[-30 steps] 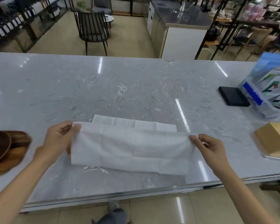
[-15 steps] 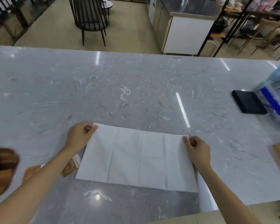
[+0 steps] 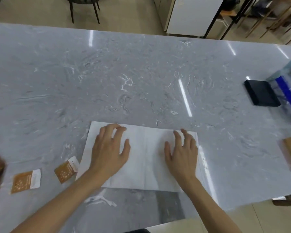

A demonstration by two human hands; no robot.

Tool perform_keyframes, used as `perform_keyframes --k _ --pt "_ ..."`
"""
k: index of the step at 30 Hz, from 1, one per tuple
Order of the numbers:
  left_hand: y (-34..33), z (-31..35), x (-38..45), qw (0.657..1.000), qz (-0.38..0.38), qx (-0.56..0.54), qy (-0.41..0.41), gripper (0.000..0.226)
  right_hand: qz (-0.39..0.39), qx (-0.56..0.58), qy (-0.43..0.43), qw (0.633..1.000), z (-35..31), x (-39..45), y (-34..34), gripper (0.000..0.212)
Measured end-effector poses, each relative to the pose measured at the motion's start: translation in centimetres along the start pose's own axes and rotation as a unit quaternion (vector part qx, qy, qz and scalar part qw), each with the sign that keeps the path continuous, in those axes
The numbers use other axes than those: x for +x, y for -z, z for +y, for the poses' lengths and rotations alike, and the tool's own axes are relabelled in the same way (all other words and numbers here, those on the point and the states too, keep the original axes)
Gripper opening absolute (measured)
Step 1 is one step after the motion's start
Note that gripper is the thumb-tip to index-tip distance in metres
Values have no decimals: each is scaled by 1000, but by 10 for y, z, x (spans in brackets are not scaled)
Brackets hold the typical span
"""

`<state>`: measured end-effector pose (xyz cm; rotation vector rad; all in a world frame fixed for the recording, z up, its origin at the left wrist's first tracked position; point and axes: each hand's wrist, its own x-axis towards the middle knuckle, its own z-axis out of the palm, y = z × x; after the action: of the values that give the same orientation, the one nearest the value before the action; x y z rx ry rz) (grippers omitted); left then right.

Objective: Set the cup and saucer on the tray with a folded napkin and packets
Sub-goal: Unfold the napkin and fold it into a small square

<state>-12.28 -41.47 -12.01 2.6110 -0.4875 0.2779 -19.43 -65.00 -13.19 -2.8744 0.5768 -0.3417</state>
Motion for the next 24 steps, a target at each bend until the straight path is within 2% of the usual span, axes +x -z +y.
perform_keyframes --k 3,5,10,14,19,24 --pt "-26 42 -26 992 -118 -21 -42 53 -97 62 117 986 -46 -30 -20 56" --pt "-35 38 -39 986 -161 25 -42 59 -146 59 128 979 -50 -43 -29 57" --pt "-29 -16 -65 982 -162 97 0 70 -123 -11 10 992 37 -57 -12 61" --pt "-21 -34 -72 978 -165 114 48 77 -134 -8 -61 989 84 -63 2 62" --pt "-15 -31 -71 977 -169 112 66 78 -143 -3 -54 988 84 -62 2 63" --pt "-15 -16 -79 976 -168 106 92 75 -168 -13 16 986 107 -26 2 64"
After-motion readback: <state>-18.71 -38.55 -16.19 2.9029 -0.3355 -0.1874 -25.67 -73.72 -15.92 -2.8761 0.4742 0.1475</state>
